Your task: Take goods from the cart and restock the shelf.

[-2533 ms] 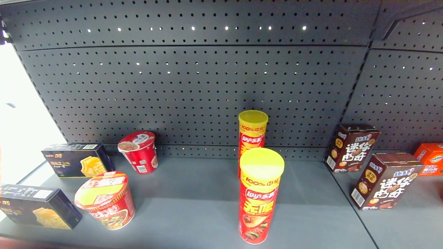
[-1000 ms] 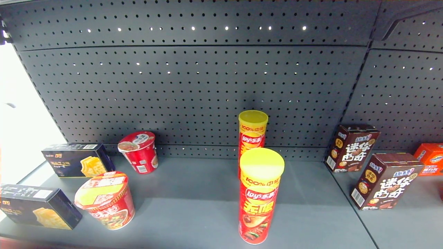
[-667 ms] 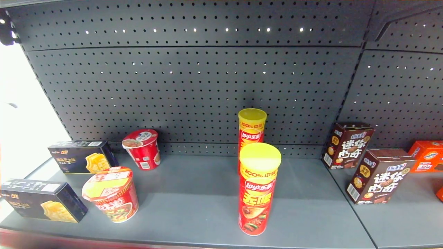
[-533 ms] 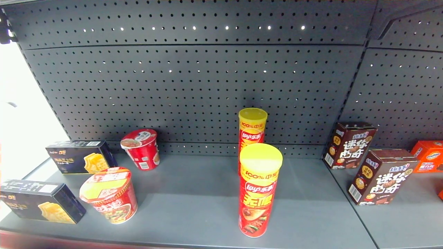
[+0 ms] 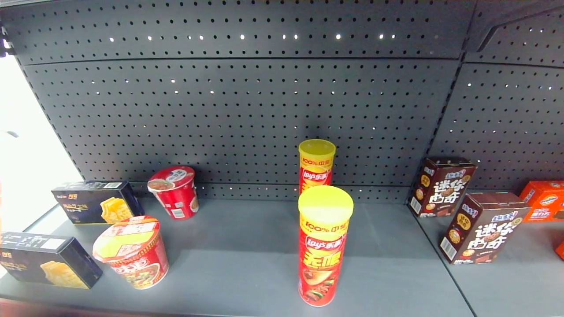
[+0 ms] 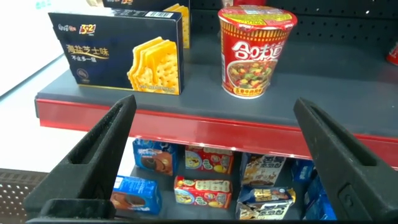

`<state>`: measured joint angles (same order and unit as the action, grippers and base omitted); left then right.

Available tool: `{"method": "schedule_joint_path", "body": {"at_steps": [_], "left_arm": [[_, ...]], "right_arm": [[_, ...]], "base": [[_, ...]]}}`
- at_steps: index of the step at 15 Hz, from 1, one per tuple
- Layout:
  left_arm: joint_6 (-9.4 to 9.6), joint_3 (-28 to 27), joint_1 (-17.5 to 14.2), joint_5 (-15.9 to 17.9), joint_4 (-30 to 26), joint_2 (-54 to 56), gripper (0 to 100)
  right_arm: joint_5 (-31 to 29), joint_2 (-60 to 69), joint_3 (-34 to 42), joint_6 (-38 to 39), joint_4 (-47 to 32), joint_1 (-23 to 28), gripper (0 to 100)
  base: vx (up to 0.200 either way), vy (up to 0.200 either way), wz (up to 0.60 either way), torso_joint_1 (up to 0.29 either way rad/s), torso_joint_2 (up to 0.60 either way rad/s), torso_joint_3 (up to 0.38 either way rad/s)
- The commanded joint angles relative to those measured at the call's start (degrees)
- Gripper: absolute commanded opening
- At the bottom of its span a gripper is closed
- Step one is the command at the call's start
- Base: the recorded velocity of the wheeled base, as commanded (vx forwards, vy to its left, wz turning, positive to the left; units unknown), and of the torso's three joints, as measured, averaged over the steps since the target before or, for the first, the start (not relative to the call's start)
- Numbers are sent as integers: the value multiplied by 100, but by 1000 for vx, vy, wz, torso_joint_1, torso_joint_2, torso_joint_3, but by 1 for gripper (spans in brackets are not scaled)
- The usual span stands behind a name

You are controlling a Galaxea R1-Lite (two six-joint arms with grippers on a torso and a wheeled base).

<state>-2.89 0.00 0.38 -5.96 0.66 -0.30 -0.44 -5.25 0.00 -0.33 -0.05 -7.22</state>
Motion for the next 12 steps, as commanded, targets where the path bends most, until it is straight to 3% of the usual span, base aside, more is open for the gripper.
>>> {"method": "schedule_joint_path", "body": {"at_steps": [1, 4, 12], "left_arm": [[-1, 0, -3, -2, 4, 4, 100], [-1, 0, -3, -10, 4, 4, 100], [-10, 0, -3, -2, 4, 4, 100]], "right_arm": [[0, -20, 0, -2, 5, -8, 100], [0, -20, 0, -2, -4, -8, 100], [0, -20, 0, -2, 5, -8, 100]], "base": [[0, 0, 0, 0, 0, 0], [-67, 0, 0, -1, 1, 1], [0, 0, 0, 0, 0, 0]]}}
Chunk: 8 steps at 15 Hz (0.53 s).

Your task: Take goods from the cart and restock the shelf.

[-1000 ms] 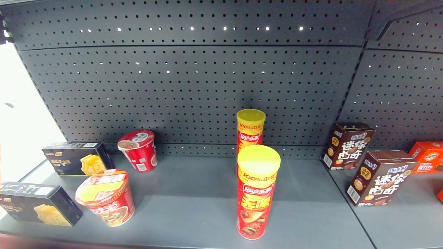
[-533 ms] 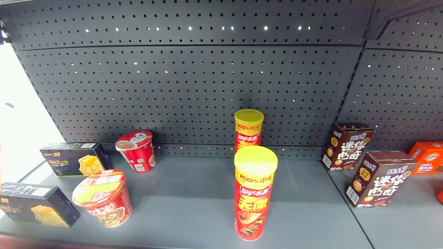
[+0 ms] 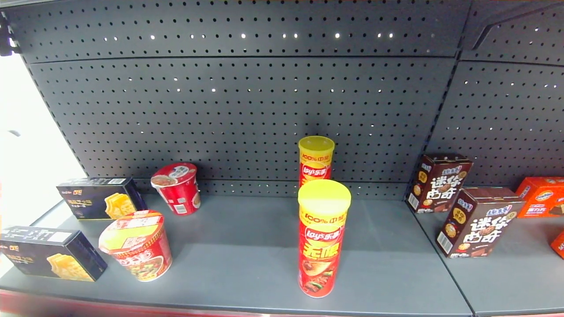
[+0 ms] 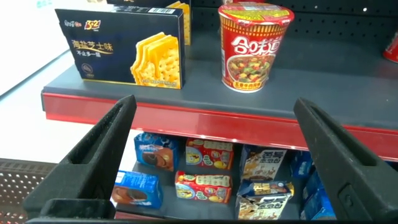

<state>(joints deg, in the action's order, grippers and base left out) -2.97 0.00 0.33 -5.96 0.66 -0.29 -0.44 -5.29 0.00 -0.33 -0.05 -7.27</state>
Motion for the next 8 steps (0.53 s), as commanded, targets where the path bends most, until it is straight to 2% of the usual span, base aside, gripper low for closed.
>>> {"method": "schedule_joint_path", "body": {"at_steps": [1, 8], "left_arm": [[-1, 0, 2, -2, 4, 3, 100], [-1, 0, 2, -2, 4, -6, 100]], "right_arm": [[0, -16, 0, -2, -4, -3, 100], [0, -16, 0, -11, 5, -3, 100]], "base": [[0, 0, 0, 0, 0, 0], [0, 0, 0, 0, 0, 0]]}}
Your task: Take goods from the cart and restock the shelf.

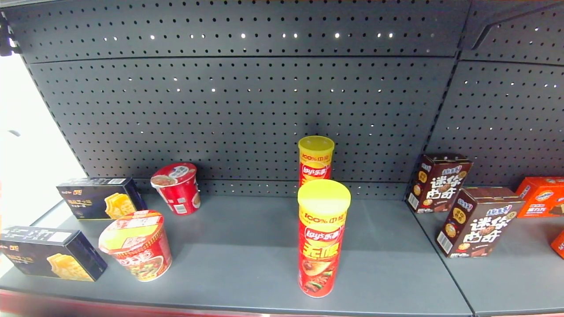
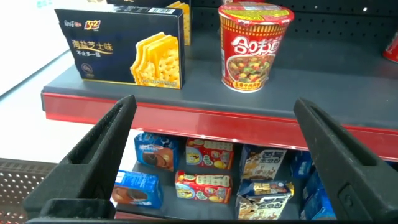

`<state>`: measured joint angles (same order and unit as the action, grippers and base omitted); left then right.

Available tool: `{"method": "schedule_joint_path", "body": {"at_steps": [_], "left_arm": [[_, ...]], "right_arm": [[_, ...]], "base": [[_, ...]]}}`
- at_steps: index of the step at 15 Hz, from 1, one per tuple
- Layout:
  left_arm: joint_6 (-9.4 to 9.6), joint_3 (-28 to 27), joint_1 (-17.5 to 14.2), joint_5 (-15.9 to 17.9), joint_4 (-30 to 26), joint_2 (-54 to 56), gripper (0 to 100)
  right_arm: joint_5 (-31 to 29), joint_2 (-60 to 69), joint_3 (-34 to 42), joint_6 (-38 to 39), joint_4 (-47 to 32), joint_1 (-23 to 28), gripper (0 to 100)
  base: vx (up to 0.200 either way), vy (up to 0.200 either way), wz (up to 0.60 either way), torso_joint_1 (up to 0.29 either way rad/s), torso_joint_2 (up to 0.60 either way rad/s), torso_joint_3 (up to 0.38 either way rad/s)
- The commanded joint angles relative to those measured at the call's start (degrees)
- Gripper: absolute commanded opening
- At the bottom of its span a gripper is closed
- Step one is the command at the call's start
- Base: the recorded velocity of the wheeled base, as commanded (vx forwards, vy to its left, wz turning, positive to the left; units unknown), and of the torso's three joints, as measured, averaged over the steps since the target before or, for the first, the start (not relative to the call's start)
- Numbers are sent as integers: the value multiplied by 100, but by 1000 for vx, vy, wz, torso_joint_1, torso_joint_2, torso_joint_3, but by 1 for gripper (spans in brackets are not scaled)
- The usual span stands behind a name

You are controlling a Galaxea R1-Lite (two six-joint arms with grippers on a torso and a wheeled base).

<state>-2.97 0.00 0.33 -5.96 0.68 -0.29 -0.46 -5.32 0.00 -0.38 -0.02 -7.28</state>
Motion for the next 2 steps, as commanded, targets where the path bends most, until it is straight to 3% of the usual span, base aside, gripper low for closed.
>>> {"method": "schedule_joint_path", "body": {"at_steps": [1, 2], "left_arm": [[-1, 0, 2, -2, 2, 3, 100], [-1, 0, 2, -2, 2, -6, 100]], "right_arm": [[2, -13, 0, -15, 2, -2, 100], [2, -13, 0, -6, 2, -2, 100]], "base": [[0, 0, 0, 0, 0, 0], [0, 0, 0, 0, 0, 0]]}}
